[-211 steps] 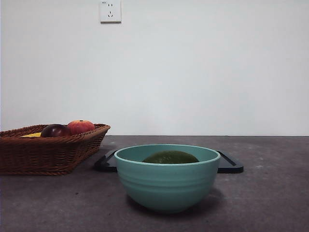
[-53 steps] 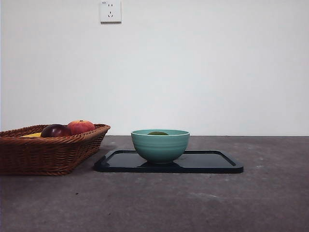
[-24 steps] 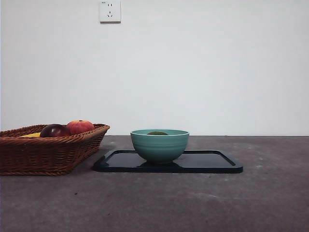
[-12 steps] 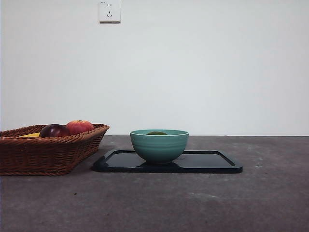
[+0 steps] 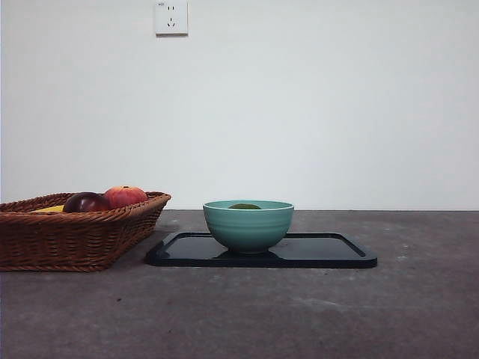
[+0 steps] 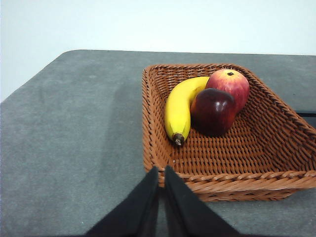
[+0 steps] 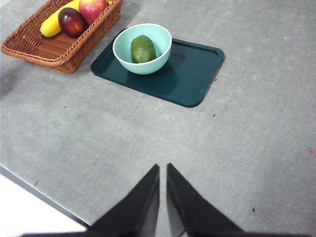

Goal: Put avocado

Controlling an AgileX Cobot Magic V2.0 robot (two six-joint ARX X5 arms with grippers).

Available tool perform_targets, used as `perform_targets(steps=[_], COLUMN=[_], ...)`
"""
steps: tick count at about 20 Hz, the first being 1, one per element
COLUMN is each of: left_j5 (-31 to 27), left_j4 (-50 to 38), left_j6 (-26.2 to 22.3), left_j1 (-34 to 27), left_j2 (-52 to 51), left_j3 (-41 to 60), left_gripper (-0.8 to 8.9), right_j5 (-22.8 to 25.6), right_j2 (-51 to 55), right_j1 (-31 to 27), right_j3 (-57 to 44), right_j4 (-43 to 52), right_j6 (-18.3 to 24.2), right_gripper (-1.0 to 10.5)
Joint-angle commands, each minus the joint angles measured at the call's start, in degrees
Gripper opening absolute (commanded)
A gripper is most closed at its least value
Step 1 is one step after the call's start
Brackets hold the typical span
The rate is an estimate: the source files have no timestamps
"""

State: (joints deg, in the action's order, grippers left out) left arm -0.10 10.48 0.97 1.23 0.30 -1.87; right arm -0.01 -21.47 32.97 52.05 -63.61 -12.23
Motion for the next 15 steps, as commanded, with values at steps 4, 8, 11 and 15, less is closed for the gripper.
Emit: perform_targets(steps=[4,8,11,15], left_j5=[-0.11,-0.11,-0.11,-0.11], left_j4=[0.31,0.31,0.33,0.31], left_j6=[0.00,0.00,0.00,0.00], left_j1=[-0.15,-0.15,-0.15,-0.15], left_j2=[-0.11,-0.11,-0.11,-0.11], left_j3=[1.25,1.25,1.25,1.25], left_gripper=[0.19,0.19,0.19,0.19], right_j5=[0.00,1.79,1.44,1.49], right_j2=[0.26,1.64,5.55,12.46], right_j1=[-0.66,-9.66,-17.55,-24.70], right_j3=[0.35,-0.42,-8.57,-25.42], right_j4=[0.59,3.58,19.52,40.98], right_j6=[-0.17,4.04,8.98,9.77], right_gripper=[0.2,0.2,0.2,0.2])
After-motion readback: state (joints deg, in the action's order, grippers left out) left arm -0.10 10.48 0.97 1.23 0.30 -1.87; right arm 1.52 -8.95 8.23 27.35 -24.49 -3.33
